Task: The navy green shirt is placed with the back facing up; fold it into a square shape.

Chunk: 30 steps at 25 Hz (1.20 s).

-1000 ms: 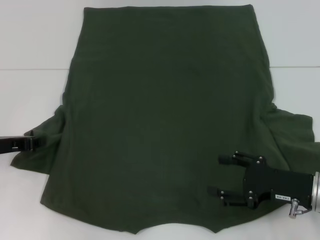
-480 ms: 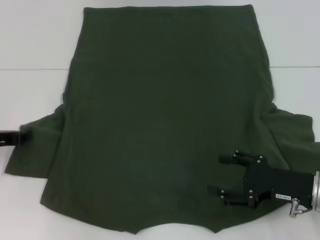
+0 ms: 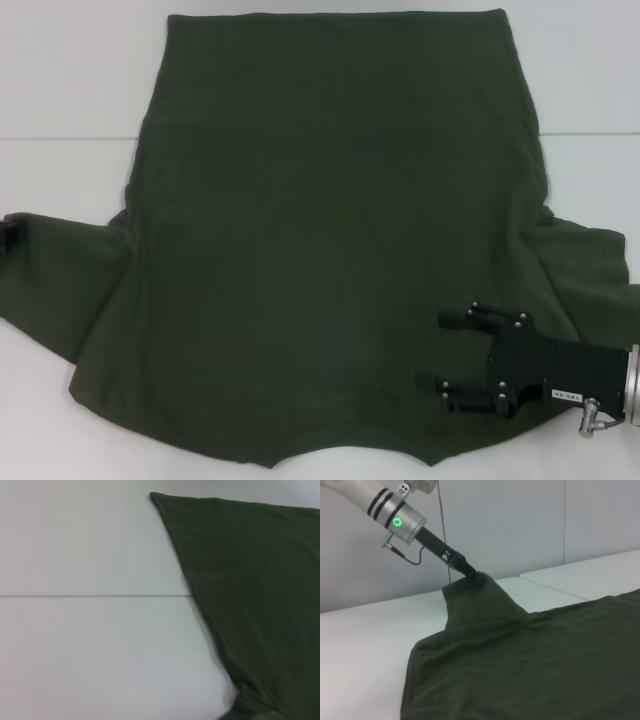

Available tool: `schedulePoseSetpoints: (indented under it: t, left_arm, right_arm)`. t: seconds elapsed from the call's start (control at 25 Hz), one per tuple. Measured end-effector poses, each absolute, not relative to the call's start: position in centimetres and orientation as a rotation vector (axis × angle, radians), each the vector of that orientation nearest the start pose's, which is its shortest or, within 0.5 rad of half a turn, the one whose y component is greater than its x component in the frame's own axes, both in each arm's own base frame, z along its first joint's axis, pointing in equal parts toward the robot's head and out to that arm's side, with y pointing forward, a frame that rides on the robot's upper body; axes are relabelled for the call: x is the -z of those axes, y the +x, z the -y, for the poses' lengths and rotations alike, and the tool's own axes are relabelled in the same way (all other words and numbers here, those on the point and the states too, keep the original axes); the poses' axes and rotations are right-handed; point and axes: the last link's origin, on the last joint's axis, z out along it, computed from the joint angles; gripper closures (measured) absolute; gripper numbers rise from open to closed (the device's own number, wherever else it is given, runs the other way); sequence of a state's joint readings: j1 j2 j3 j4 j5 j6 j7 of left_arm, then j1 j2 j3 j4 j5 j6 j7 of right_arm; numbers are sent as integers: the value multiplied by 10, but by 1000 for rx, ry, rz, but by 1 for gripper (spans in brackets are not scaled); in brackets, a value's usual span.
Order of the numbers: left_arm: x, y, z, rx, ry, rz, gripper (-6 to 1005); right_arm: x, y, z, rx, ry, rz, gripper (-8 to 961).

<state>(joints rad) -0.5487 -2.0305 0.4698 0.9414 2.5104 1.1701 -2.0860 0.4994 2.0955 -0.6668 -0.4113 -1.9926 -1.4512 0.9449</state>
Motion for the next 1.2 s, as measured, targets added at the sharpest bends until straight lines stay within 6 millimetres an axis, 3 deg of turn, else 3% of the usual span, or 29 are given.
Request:
schedulePoseSetpoints:
  t: [0.44,0.8,1.04,1.2]
  left_arm:
    - [-118,-313,-390,128,-2005,1271,961]
    - [-121,-303,-398,77,-1972,1300,960]
    - [-112,-279,-400,104,-2013,1419,960]
    - [-95,-254,-402,129,-2083,1511,958]
  right_arm:
    - [49,288,-299,-662,-2718,-386,58]
    - [51,288,-298,-666,-2721,-397,58]
    - [52,288,-298,-662,-2722,-399,59]
    - [52,288,-298,-662,-2724,-400,59]
